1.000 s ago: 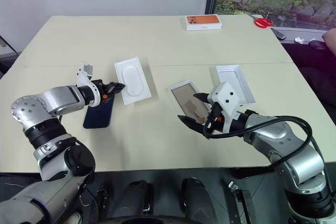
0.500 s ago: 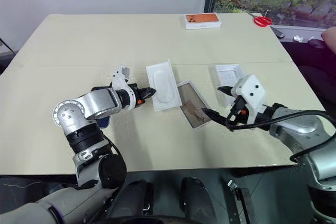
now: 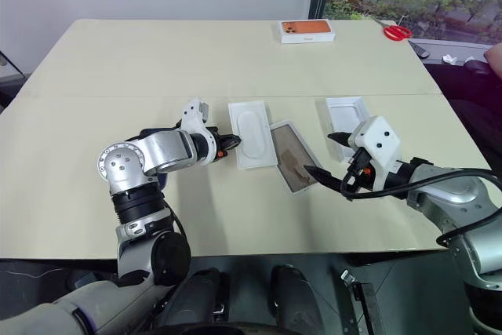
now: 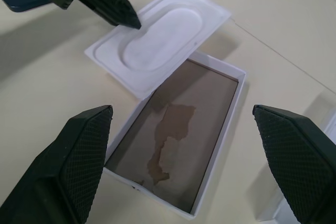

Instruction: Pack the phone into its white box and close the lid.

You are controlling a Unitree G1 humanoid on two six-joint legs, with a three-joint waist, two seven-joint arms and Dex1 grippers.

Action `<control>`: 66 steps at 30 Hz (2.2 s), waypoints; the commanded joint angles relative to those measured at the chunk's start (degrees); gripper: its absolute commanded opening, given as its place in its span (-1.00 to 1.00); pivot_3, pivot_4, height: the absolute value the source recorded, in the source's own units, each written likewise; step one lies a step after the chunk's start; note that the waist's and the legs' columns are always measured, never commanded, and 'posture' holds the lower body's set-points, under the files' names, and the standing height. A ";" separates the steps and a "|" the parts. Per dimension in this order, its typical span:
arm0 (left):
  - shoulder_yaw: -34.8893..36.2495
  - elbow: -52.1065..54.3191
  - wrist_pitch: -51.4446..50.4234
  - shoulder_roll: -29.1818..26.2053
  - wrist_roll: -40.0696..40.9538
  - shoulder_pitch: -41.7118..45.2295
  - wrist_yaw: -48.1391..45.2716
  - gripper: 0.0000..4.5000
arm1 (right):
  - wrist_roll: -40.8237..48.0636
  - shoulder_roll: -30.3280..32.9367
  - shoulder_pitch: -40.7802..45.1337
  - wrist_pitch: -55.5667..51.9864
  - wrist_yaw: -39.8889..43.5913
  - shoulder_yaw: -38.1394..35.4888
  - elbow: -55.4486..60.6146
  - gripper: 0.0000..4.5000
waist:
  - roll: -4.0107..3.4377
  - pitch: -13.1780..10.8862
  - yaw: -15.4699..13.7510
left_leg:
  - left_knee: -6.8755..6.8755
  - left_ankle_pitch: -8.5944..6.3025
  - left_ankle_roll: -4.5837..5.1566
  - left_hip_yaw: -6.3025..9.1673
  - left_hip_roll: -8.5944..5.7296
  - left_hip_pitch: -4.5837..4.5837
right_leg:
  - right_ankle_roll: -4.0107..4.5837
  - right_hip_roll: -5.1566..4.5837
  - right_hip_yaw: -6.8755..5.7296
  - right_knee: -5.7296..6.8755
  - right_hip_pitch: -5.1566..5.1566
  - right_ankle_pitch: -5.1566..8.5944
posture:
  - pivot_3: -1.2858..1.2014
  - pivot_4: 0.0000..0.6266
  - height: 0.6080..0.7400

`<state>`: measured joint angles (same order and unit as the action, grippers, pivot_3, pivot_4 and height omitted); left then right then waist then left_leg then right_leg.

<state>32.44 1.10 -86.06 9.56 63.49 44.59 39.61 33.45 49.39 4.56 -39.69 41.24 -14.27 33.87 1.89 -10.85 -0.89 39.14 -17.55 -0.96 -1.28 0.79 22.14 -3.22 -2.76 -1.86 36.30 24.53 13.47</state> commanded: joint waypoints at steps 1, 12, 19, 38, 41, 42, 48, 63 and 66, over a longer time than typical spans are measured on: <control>0.68 0.75 1.88 1.37 3.86 -0.35 -3.66 -0.96 | 0.67 -0.70 0.90 0.03 -0.85 0.00 2.13 1.00 | 0.00 0.00 0.05 | 0.00 0.00 0.00 0.00 0.00 0.00 | 0.00 0.00 0.00 0.00 0.00 0.00 | 0.03 -0.52 1.00; 3.12 -0.21 3.25 -9.16 12.62 -2.93 -7.66 -0.96 | 0.63 -4.09 4.37 -0.70 -2.64 4.75 2.35 1.00 | -0.02 0.01 -0.03 | 0.00 0.01 -0.02 0.01 0.07 -0.07 | 0.01 0.08 -0.01 0.08 0.01 -0.01 | 0.03 -0.52 1.00; -1.59 0.85 1.82 -15.30 16.03 -6.75 -13.24 -0.96 | 7.70 -14.62 10.51 -11.53 -14.20 4.06 -0.95 1.00 | -0.03 0.01 0.13 | 0.07 0.03 -0.06 -0.01 0.03 -0.01 | 0.02 -0.04 0.00 0.06 0.00 -0.02 | 0.03 -0.52 1.00; -4.28 -1.38 4.18 -28.22 18.76 -12.32 -17.84 -0.96 | 15.39 -30.22 19.58 -28.62 -31.33 7.87 -7.74 1.00 | -0.08 0.02 0.34 | 0.02 0.09 -0.13 -0.02 0.07 -0.08 | 0.09 -0.03 0.01 0.35 0.14 -0.05 | 0.03 -0.52 1.00; -5.04 -0.64 4.66 -29.18 21.04 -13.16 -18.72 -0.96 | 16.36 -33.63 21.51 -31.84 -34.32 6.41 -10.56 1.00 | -0.08 0.02 0.42 | 0.02 0.09 -0.13 -0.01 0.10 -0.07 | 0.09 -0.06 0.01 0.42 0.19 -0.05 | 0.03 -0.52 1.00; -5.42 -0.43 4.79 -29.54 21.72 -13.42 -19.02 -0.96 | 16.58 -34.83 22.27 -32.59 -35.12 5.98 -11.49 1.00 | -0.08 0.02 0.43 | 0.02 0.09 -0.13 -0.01 0.11 -0.06 | 0.09 -0.08 0.01 0.50 0.23 -0.05 | 0.03 -0.52 1.00; -8.03 1.26 5.96 -31.74 24.39 -14.93 -21.11 -0.96 | 17.60 -41.98 26.90 -35.91 -38.93 3.35 -16.86 1.00 | -0.10 0.02 0.51 | 0.02 0.09 -0.14 0.00 0.11 -0.04 | 0.10 -0.04 0.02 0.72 0.36 -0.05 | 0.03 -0.52 1.00; -13.55 3.98 11.35 -35.85 29.72 -18.63 -23.25 -1.00 | 17.52 -47.38 28.70 -37.42 -40.02 2.36 -20.60 -0.74 | -0.12 0.01 0.73 | 0.01 0.09 -0.13 -0.02 0.09 0.08 | 0.10 -0.03 0.02 0.72 0.48 -0.05 | 0.03 -0.52 1.00; -14.69 4.07 12.37 -36.53 30.33 -19.24 -23.39 -1.00 | 17.72 -47.52 28.45 -38.04 -40.17 1.98 -20.11 -0.99 | -0.12 0.01 0.84 | 0.00 0.09 -0.13 -0.02 0.09 0.08 | 0.10 -0.03 0.03 0.71 0.48 -0.05 | 0.03 -0.52 1.00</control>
<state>18.21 3.13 -74.84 -26.08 91.88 24.95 17.33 50.08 2.21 32.35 -77.40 0.98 -11.58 12.09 1.77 -10.84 -0.05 39.15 -17.46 -1.08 -1.30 0.88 22.26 -3.12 -2.79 -1.84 37.00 25.03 13.42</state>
